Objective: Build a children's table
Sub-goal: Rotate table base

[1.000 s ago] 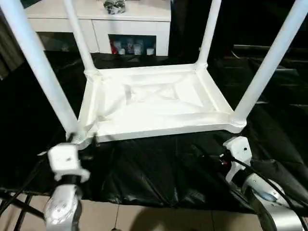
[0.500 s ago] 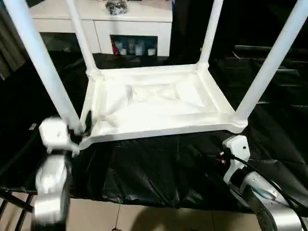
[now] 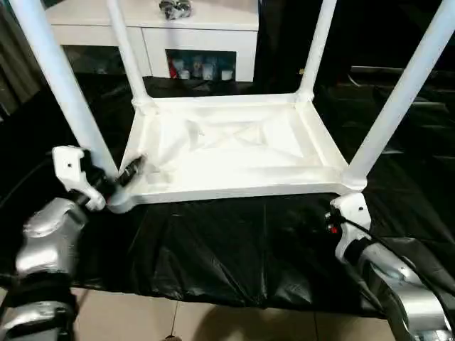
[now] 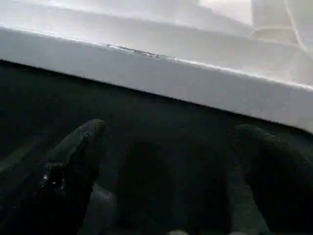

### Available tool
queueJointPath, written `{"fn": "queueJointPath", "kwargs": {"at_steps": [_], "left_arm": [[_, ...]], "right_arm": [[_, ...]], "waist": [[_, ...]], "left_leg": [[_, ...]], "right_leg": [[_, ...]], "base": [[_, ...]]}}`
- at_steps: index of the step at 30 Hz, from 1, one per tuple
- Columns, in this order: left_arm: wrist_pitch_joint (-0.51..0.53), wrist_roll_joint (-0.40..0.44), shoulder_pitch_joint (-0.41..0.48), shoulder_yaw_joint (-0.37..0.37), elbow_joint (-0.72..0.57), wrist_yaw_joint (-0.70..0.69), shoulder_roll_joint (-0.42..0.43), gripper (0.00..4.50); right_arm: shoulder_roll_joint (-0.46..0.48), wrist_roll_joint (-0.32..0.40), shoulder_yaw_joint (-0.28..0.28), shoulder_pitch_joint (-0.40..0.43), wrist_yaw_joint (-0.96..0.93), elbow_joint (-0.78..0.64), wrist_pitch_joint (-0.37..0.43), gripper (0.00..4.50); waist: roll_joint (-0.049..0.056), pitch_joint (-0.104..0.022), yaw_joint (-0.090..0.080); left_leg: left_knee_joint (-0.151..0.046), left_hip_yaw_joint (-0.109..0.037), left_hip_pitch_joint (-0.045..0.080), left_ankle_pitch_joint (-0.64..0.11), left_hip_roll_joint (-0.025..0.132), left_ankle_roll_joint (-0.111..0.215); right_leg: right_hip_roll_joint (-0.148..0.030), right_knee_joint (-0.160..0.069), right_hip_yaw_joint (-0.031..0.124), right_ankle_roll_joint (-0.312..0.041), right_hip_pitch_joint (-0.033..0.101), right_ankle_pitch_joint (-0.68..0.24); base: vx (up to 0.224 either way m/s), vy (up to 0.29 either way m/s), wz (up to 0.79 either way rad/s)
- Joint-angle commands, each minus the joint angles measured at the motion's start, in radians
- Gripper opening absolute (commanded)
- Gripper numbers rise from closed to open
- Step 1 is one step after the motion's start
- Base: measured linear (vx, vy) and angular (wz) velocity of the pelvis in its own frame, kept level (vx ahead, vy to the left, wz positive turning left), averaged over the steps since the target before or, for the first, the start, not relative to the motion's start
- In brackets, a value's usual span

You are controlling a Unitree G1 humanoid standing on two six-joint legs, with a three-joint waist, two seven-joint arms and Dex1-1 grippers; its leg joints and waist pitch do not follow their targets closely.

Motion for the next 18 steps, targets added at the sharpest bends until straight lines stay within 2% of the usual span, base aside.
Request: {"fn": "queueJointPath", "kwargs": {"at_steps": [1, 2, 3, 4, 5, 6, 8, 9, 11, 12, 13, 14, 15, 16, 17, 18], "left_arm": [[0.050, -0.020, 0.012, -0.068, -0.039, -0.118, 0.002, 4.46], [0.059, -0.026, 0.014, -0.076, -0.048, -0.132, 0.004, 4.46], [0.096, -0.051, 0.018, -0.102, -0.082, -0.174, 0.008, 4.46], [0.110, -0.059, 0.020, -0.111, -0.097, -0.182, 0.008, 4.46], [0.119, -0.064, 0.024, -0.119, -0.109, -0.189, 0.009, 4.46], [0.132, -0.071, 0.030, -0.127, -0.125, -0.195, 0.010, 4.46], [0.179, -0.100, 0.053, -0.159, -0.186, -0.229, 0.013, 4.46], [0.234, -0.129, 0.104, -0.218, -0.299, -0.268, 0.017, 4.46], [0.268, -0.148, 0.140, -0.252, -0.373, -0.283, 0.016, 4.46], [0.294, -0.164, 0.164, -0.273, -0.425, -0.290, 0.014, 4.46], [0.337, -0.191, 0.202, -0.306, -0.504, -0.295, 0.005, 4.46], [0.352, -0.200, 0.226, -0.332, -0.549, -0.294, -0.004, 4.46], [0.367, -0.206, 0.244, -0.354, -0.586, -0.291, -0.016, 4.46], [0.370, -0.209, 0.248, -0.360, -0.595, -0.288, -0.021, 4.46], [0.384, -0.220, 0.265, -0.386, -0.637, -0.273, -0.046, 4.46], [0.389, -0.225, 0.270, -0.398, -0.652, -0.256, -0.068, 4.46]], "right_arm": [[-0.002, -0.030, 0.004, -0.031, -0.016, 0.056, 0.000, 4.50], [-0.002, -0.037, 0.008, -0.042, -0.017, 0.078, -0.007, 4.50], [0.004, -0.057, 0.019, -0.085, -0.024, 0.164, -0.043, 4.50], [0.006, -0.064, 0.022, -0.101, -0.028, 0.192, -0.057, 4.50], [0.008, -0.071, 0.024, -0.110, -0.033, 0.210, -0.067, 4.50], [0.012, -0.069, 0.022, -0.119, -0.036, 0.224, -0.071, 4.50], [0.028, -0.062, 0.014, -0.154, -0.047, 0.277, -0.087, 4.50], [0.045, -0.065, 0.013, -0.198, -0.057, 0.349, -0.111, 4.50], [0.054, -0.070, 0.016, -0.217, -0.058, 0.382, -0.124, 4.50], [0.060, -0.076, 0.020, -0.230, -0.058, 0.401, -0.135, 4.50], [0.073, -0.083, 0.026, -0.252, -0.055, 0.432, -0.148, 4.50], [0.084, -0.086, 0.030, -0.268, -0.053, 0.450, -0.157, 4.50], [0.096, -0.090, 0.035, -0.291, -0.050, 0.481, -0.172, 4.50], [0.100, -0.090, 0.036, -0.297, -0.048, 0.488, -0.175, 4.50], [0.118, -0.092, 0.042, -0.328, -0.039, 0.522, -0.189, 4.50], [0.130, -0.093, 0.048, -0.349, -0.032, 0.543, -0.197, 4.50]], "waist": [[0.003, -0.051, 0.000], [-0.001, -0.052, 0.001], [0.002, -0.053, 0.005], [0.000, -0.050, 0.003], [0.006, -0.052, 0.006], [0.002, -0.050, 0.003], [0.003, -0.050, 0.005], [0.003, -0.052, 0.002], [0.003, -0.052, -0.002], [0.004, -0.052, -0.004], [-0.002, -0.052, -0.009], [-0.003, -0.050, -0.013], [-0.002, -0.049, -0.016], [-0.008, -0.049, -0.018], [-0.011, -0.047, -0.024], [-0.009, -0.045, -0.029]], "left_leg": [[-0.078, 0.004, 0.018, -0.297, 0.014, -0.004], [-0.077, 0.005, 0.017, -0.300, 0.013, -0.005], [-0.076, 0.006, 0.019, -0.304, 0.014, -0.008], [-0.078, 0.006, 0.014, -0.306, 0.012, -0.010], [-0.076, 0.007, 0.018, -0.309, 0.013, -0.014], [-0.076, 0.008, 0.015, -0.310, 0.012, -0.013], [-0.076, 0.007, 0.017, -0.313, 0.012, -0.012], [-0.078, 0.003, 0.015, -0.308, 0.015, -0.014], [-0.077, 0.006, 0.017, -0.307, 0.016, -0.014], [-0.077, 0.007, 0.013, -0.294, 0.016, -0.011], [-0.077, 0.008, 0.012, -0.296, 0.017, -0.008], [-0.079, 0.007, 0.006, -0.293, 0.014, -0.005], [-0.078, 0.009, 0.009, -0.305, 0.014, -0.003], [-0.077, 0.010, 0.011, -0.313, 0.015, -0.003], [-0.078, 0.007, 0.005, -0.320, 0.014, -0.004], [-0.078, 0.008, 0.006, -0.334, 0.012, -0.007]], "right_leg": [[-0.036, -0.061, 0.034, -0.213, 0.033, -0.224], [-0.038, -0.057, 0.034, -0.221, 0.036, -0.224], [-0.040, -0.059, 0.035, -0.219, 0.035, -0.235], [-0.039, -0.060, 0.035, -0.217, 0.039, -0.255], [-0.042, -0.059, 0.035, -0.217, 0.036, -0.256], [-0.040, -0.061, 0.036, -0.216, 0.037, -0.259], [-0.038, -0.061, 0.035, -0.208, 0.039, -0.270], [-0.042, -0.056, 0.035, -0.217, 0.040, -0.265], [-0.037, -0.056, 0.035, -0.223, 0.039, -0.257], [-0.035, -0.053, 0.035, -0.229, 0.042, -0.233], [-0.035, -0.051, 0.035, -0.233, 0.043, -0.226], [-0.033, -0.052, 0.034, -0.228, 0.047, -0.237], [-0.033, -0.058, 0.035, -0.220, 0.043, -0.268], [-0.034, -0.059, 0.035, -0.218, 0.040, -0.285], [-0.036, -0.059, 0.035, -0.208, 0.045, -0.330], [-0.034, -0.066, 0.035, -0.192, 0.041, -0.376]], "base": [[0.000, 0.000, 0.00], [0.000, 0.000, 0.00], [0.000, 0.000, 0.00], [0.000, 0.000, 0.00], [0.000, 0.000, 0.00], [0.000, 0.000, 0.00], [0.000, 0.000, 0.00], [0.000, 0.000, 0.00], [0.000, 0.000, 0.00], [0.000, 0.000, 0.00], [0.000, 0.000, 0.00], [0.000, 0.000, 0.00], [0.000, 0.000, 0.00], [0.000, 0.000, 0.00], [0.000, 0.000, 0.00], [0.000, 0.000, 0.00]]}}
